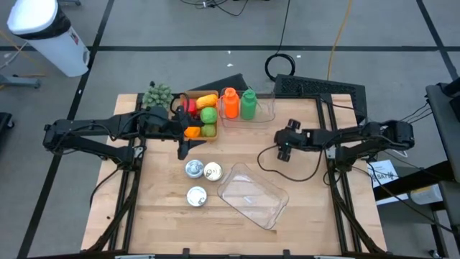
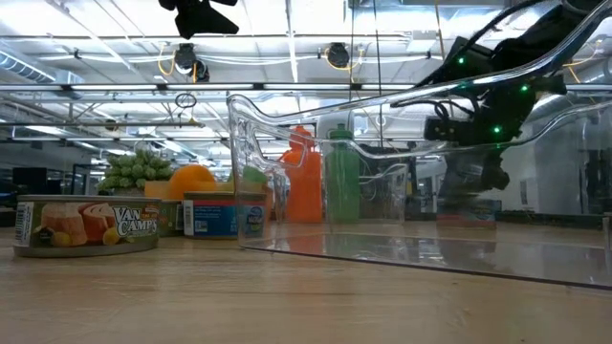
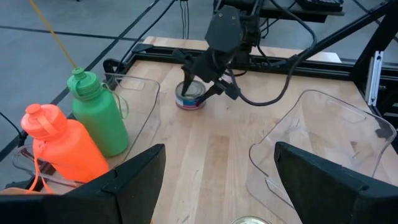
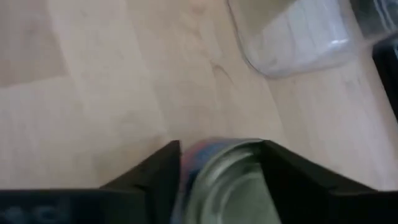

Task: Pick & Place Food Item
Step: Put the right blue pink tuna can into the bottom transparent bin

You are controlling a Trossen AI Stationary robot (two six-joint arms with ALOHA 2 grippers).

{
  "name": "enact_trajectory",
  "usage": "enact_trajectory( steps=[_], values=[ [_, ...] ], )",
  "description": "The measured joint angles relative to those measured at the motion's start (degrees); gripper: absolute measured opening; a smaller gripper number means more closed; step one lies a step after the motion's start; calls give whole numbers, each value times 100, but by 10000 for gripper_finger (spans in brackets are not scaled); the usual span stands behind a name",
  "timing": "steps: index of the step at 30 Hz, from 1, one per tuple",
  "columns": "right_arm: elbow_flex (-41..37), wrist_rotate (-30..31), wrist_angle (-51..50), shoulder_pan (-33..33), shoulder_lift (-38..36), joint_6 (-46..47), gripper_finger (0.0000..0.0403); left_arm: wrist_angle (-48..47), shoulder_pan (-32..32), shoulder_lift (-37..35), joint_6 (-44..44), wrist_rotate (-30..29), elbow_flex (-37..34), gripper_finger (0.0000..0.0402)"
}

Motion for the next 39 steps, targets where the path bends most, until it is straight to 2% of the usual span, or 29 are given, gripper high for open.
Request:
enact_trajectory(
  steps=[6, 8, 13, 19, 29, 35, 39],
  values=[
    [-2, -95, 21, 230, 2, 290, 43, 0, 0, 0, 3, 0, 0, 310],
    [-2, -295, 33, 268, 2, 345, 12, 0, -2, 0, 3, 0, 0, 310],
    [-7, -755, 543, 463, -1, 473, 3, 1, -2, 0, 2, 0, 0, 310],
    [-14, -913, 1333, 807, -259, 288, 1, 2, -6, 0, -57, 4, 0, 310],
    [-42, -1314, 1689, 1132, -1009, 330, 1, 14, -7, 0, -92, 9, 0, 310],
    [-22, -1742, 2453, 1328, -1219, 332, 2, 42, -7, 0, -96, 17, -2, 310],
    [-22, -1683, 2488, 1314, -1224, 323, 1, 40, -7, 0, -112, 22, -2, 310]
  ],
)
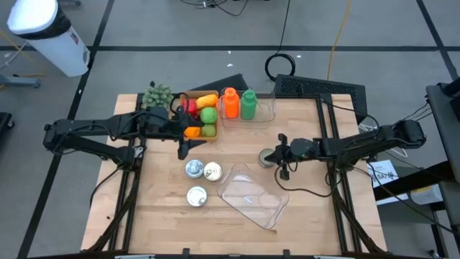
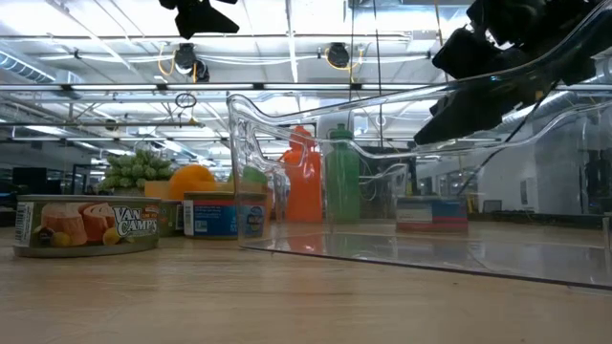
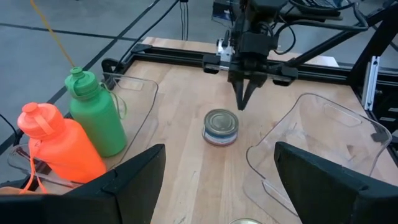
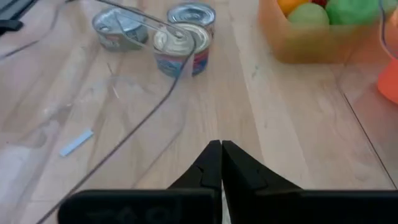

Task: Pick & Place Food Item
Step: Put the right blue pink tuna can into the bottom transparent bin

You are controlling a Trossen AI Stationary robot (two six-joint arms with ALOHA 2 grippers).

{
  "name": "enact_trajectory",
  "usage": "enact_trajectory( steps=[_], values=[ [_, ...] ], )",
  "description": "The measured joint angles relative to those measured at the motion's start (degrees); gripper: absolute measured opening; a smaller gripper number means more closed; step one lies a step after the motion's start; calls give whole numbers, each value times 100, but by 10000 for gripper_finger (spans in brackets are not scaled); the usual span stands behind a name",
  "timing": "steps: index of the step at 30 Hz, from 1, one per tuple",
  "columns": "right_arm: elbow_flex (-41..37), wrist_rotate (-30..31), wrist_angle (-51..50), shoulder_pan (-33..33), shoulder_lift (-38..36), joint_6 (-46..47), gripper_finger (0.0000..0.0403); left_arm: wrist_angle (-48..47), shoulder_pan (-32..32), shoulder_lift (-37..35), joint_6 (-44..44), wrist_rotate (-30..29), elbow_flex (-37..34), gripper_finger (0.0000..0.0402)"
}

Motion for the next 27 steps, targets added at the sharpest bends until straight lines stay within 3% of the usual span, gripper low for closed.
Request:
enact_trajectory(
  steps=[4, 7, 15, 19, 22, 27],
  values=[
    [0, 268, -90, -28, -15, -28, 9, 2, 0, 0, 0, 0, 0, 310],
    [3, 131, -215, -28, -167, -30, 54, 0, 0, 0, 1, -1, 0, 310],
    [62, 145, -492, -59, -182, 475, 291, 2, 0, 0, 2, -2, 0, 310],
    [629, 143, -2063, -269, 165, 979, 385, 6, 0, 0, 5, -2, 0, 310],
    [1052, 143, -3022, -447, 525, 980, 384, 16, 1, 0, 20, -4, 0, 310],
    [1266, 119, -2965, -640, 1006, 375, 362, 15, 0, 2, 17, -4, 0, 310]
  ],
)
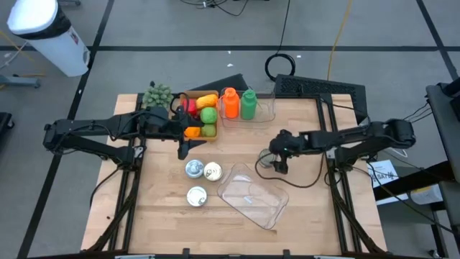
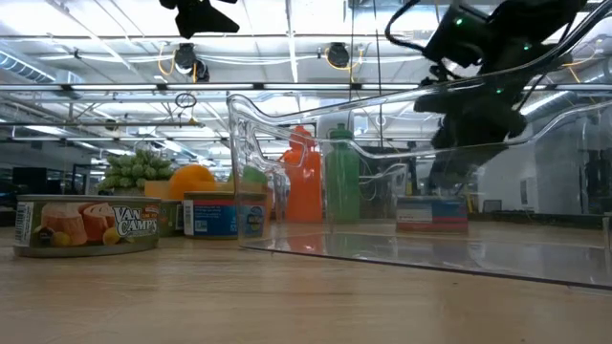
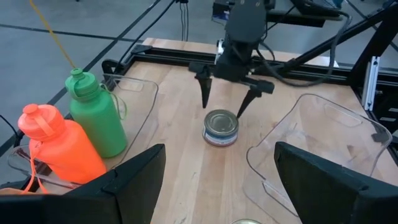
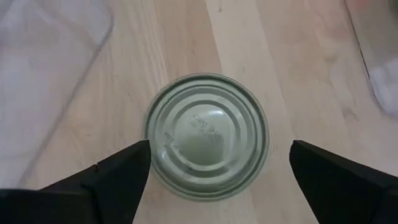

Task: Pick & Place Food Item
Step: Put the right blue pink tuna can into the bottom transparent bin

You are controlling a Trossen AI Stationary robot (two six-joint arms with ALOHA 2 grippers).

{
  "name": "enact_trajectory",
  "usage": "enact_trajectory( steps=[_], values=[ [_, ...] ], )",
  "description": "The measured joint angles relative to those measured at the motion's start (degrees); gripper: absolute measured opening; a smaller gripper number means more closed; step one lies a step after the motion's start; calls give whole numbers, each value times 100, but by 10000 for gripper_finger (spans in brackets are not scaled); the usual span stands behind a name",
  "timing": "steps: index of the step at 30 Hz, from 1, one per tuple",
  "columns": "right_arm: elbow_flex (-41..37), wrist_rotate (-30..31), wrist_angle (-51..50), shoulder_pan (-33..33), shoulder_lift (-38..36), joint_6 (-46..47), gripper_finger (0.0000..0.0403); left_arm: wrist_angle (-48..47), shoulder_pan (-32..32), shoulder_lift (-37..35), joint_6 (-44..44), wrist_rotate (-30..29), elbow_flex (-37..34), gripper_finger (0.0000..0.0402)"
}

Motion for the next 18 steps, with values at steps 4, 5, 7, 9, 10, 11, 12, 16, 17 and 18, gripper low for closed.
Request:
enact_trajectory(
  steps=[4, 5, 7, 9, 10, 11, 12, 16, 17, 18],
  values=[
    [101, -172, 49, -163, 342, -230, 365, -2, 0, -1, -94, 0, 0, 310],
    [111, -192, 79, -193, 416, -233, 367, -2, 2, -1, -107, 0, 0, 310],
    [132, -284, 152, -256, 568, -310, 371, -2, 0, -1, -101, 0, 0, 310],
    [138, -292, 183, -301, 724, -349, 374, -4, 0, -1, -101, 0, 0, 310],
    [144, -307, 201, -316, 803, -342, 375, -4, 0, -1, -101, 0, 0, 310],
    [144, -341, 207, -330, 888, -343, 375, -4, 1, 0, -101, 0, 0, 310],
    [144, -401, 200, -347, 956, -347, 375, -5, 1, -1, -101, 0, 0, 310],
    [137, -988, 166, -502, 1164, -341, 371, -4, 0, -1, -103, 0, 0, 310],
    [136, -1090, 166, -537, 1200, -314, 369, -4, 2, 0, -105, 0, 0, 310],
    [133, -1086, 181, -570, 1227, -266, 367, -4, 2, -1, -105, -2, 0, 310]
  ],
)
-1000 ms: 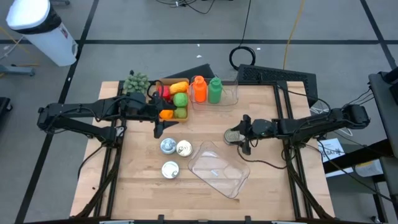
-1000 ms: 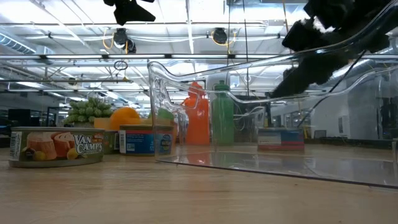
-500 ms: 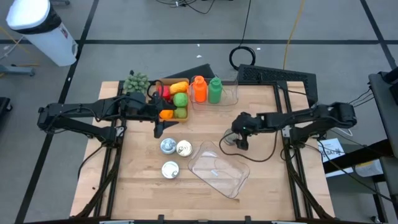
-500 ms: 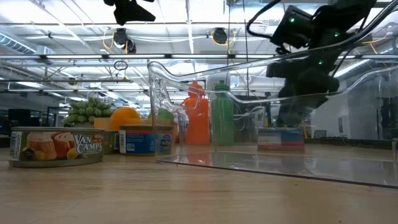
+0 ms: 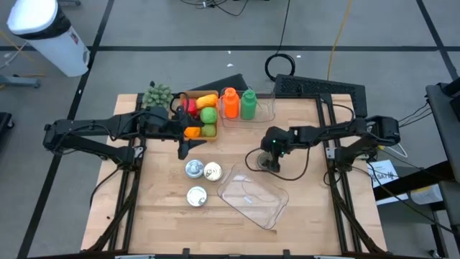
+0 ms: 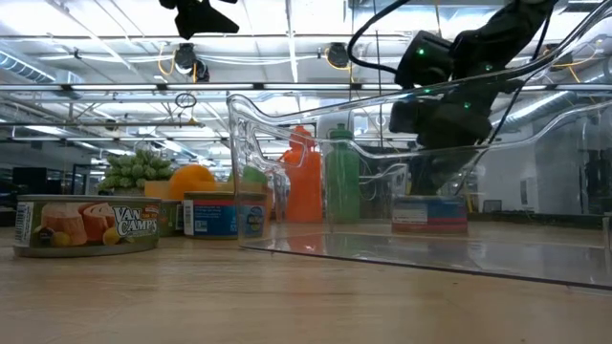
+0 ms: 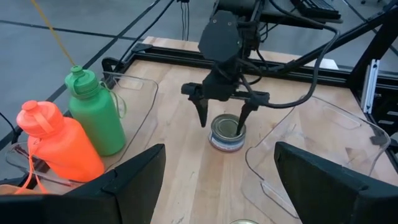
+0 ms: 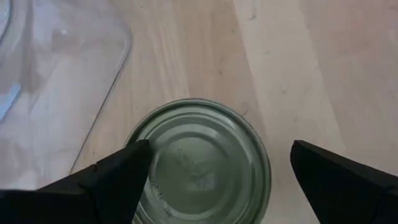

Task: Pick & Place Food Item
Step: Put the right blue pink tuna can into the bottom transparent bin

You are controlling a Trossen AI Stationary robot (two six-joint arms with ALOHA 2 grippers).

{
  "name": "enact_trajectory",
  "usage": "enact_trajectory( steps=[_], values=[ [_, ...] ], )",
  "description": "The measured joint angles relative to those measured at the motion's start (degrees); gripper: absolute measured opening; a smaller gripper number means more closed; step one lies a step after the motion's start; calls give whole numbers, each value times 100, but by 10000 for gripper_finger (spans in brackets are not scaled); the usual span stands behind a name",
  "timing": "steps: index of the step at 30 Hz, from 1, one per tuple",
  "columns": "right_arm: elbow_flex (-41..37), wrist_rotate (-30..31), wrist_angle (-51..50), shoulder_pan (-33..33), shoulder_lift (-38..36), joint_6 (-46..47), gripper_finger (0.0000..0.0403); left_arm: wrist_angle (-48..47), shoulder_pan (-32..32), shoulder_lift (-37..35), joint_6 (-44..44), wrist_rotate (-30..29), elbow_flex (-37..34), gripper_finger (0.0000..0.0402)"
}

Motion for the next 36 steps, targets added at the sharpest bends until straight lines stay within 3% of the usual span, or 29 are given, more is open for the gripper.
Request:
enact_trajectory(
  steps=[2, 7, 15, 21, 36],
  values=[
    [-2, 257, 147, -65, 12, 80, 364, 5, -2, 23, -11, 0, 0, 310],
    [-7, 1569, 737, -129, -113, 191, 356, 113, -2, 225, -138, -5, -4, 310],
    [-49, 1434, 592, -48, -967, 387, 346, 298, -21, 1184, -1046, -5, 0, 310],
    [-44, 1242, 90, 217, -1577, 432, 345, 1120, -49, 2316, -1436, 41, -4, 310],
    [-431, 1263, -359, 630, -1677, 489, 345, 3491, 3, 4340, -2609, 756, 4, 310]
  ],
)
